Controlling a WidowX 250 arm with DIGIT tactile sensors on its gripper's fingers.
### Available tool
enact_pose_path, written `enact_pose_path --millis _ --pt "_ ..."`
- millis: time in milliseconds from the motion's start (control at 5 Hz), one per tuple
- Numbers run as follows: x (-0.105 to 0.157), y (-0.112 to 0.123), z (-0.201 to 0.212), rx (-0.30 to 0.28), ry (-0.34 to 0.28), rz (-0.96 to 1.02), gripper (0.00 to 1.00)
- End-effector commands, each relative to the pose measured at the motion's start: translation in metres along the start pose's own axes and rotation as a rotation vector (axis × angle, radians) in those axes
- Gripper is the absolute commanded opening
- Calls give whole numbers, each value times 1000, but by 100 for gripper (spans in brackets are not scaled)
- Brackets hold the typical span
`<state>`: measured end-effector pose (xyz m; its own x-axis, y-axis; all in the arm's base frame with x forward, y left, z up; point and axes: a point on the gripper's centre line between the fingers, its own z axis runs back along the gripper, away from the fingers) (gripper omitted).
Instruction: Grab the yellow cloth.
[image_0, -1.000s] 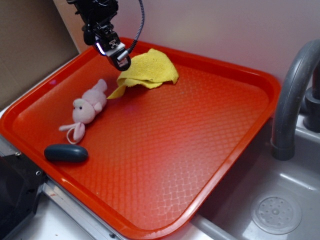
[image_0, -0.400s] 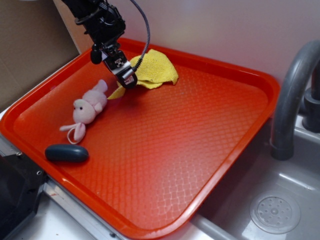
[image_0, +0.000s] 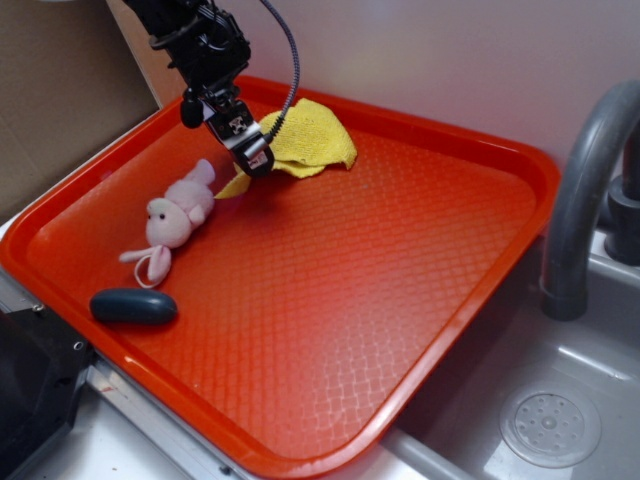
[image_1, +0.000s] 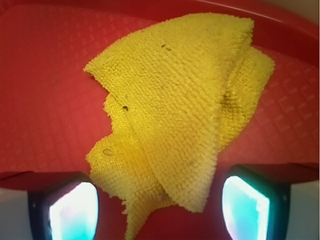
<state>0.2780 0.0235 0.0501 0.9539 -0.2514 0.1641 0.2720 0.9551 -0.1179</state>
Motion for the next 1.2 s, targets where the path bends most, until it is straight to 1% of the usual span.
enact_pose_path --millis 0,200,400,600,800,1000 --pt "44 -16 -19 116 -60 -68 100" --pt "46 -5 -27 111 -35 -26 0" --pt "43 16 -23 89 -26 25 0" --pt "40 38 -10 105 -29 95 0" --pt "26 34 32 169 -17 145 0" --pt "0 -3 83 132 0 197 0"
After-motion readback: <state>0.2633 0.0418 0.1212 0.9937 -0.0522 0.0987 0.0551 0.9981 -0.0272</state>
